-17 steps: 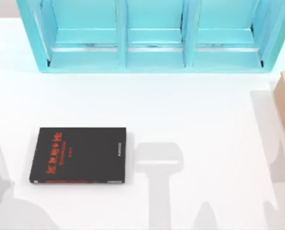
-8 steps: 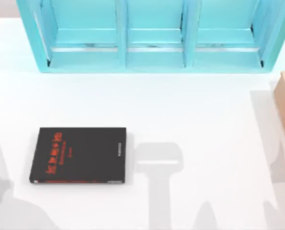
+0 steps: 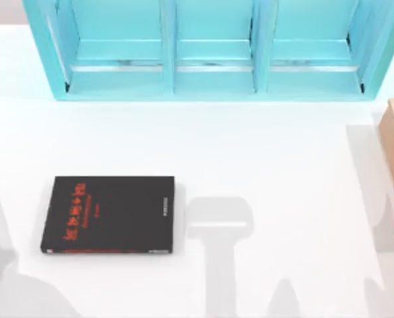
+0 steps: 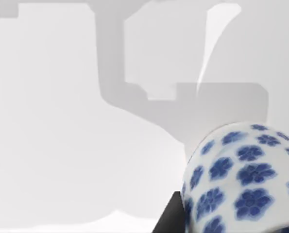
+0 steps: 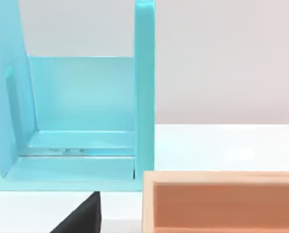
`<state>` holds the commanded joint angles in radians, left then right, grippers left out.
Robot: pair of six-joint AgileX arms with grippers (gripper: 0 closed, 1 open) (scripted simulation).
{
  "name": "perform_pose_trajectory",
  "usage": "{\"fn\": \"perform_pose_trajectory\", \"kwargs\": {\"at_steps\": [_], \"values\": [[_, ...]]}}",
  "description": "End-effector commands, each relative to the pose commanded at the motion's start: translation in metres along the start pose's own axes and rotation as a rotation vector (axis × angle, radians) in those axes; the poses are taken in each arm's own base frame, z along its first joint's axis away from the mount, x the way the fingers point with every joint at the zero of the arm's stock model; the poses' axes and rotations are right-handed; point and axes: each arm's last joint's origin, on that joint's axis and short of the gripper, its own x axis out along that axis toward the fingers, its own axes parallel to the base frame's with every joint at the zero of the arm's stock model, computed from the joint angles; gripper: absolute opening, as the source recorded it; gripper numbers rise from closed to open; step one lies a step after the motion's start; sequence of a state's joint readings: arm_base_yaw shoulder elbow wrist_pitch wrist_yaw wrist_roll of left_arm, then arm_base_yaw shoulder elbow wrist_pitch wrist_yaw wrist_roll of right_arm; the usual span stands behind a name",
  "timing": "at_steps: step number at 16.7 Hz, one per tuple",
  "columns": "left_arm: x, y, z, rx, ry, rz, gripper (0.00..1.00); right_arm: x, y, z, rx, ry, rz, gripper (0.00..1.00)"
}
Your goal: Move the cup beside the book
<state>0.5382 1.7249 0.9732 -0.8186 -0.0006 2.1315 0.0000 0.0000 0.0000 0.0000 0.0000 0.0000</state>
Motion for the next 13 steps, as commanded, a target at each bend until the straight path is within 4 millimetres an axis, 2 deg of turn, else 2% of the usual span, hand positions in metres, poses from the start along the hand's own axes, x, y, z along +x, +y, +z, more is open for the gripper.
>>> {"fn": "perform_pose_trajectory", "kwargs": {"at_steps": [8, 13], "values": [[-0.002, 0.000, 0.000, 0.003, 0.002, 0.003, 0.00, 0.000, 0.000, 0.000, 0.000, 0.000, 0.000, 1.00], [-0.030, 0.000, 0.000, 0.005, -0.006, -0.012, 0.00, 0.000, 0.000, 0.000, 0.000, 0.000, 0.000, 1.00]]}}
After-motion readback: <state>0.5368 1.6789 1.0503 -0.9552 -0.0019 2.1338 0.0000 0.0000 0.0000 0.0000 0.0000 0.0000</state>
